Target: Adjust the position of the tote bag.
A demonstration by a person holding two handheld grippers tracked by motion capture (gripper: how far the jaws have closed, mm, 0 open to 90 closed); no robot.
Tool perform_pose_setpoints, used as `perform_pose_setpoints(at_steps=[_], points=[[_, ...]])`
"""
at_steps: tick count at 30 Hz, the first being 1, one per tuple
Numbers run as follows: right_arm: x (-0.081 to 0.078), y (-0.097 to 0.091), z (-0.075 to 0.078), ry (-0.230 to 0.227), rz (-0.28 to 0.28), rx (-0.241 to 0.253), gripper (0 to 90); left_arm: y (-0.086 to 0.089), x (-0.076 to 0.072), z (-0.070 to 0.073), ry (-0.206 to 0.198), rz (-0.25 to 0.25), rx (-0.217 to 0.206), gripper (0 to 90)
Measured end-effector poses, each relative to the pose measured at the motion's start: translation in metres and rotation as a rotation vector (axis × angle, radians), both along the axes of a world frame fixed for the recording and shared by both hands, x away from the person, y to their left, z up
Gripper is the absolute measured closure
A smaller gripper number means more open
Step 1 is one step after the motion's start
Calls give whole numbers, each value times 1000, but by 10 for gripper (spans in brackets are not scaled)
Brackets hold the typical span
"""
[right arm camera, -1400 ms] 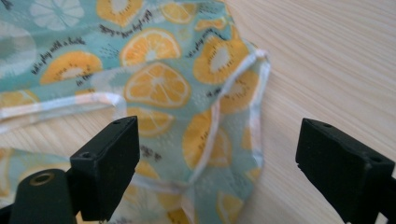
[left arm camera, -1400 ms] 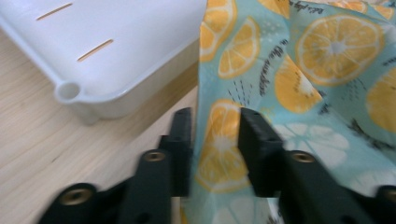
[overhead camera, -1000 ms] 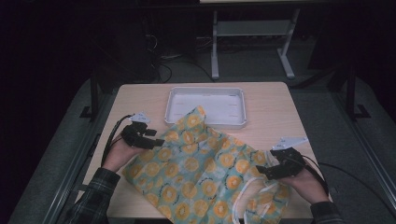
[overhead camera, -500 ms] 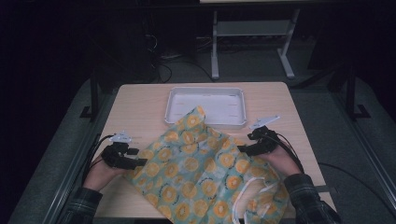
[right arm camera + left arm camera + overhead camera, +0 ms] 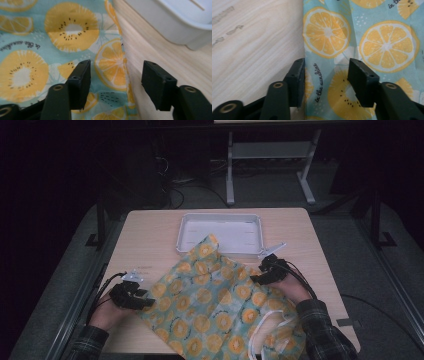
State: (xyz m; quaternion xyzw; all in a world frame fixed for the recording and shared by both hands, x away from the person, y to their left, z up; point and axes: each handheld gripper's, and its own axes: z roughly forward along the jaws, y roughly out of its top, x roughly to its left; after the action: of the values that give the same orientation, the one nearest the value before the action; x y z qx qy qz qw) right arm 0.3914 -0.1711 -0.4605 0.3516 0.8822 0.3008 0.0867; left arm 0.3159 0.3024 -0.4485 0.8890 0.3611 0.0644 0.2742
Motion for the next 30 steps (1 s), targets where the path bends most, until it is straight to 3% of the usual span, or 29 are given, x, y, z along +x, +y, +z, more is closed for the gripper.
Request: perform_pose_setpoints(at_steps=[5,7,9,11,12,16,22,30], points=[[-3,1,0,-21,38,-11,593,-2,-1,1,-28,-4,51,633],[-4,1,0,-22,41,-10,619,-3,-1,2,-32,-8,63,659],[-5,1,0,-26,48,-7,710,-5,-2,2,-22,-17,66,748],[-5,0,0,-24,51,-7,737,-6,-2,3,-18,-27,74,780],[-6,0,0,-17,55,-9,800,-7,-2,3,-13,-29,75,855],[-6,-1,1,-2,69,-2,880,-11,-1,4,-1,-38,83,892],[-7,0,2,-3,85,-19,897,-11,2,5,0,-33,83,898],[-10,-8,7,0,80,-7,899,-11,18,15,-34,-3,45,899]])
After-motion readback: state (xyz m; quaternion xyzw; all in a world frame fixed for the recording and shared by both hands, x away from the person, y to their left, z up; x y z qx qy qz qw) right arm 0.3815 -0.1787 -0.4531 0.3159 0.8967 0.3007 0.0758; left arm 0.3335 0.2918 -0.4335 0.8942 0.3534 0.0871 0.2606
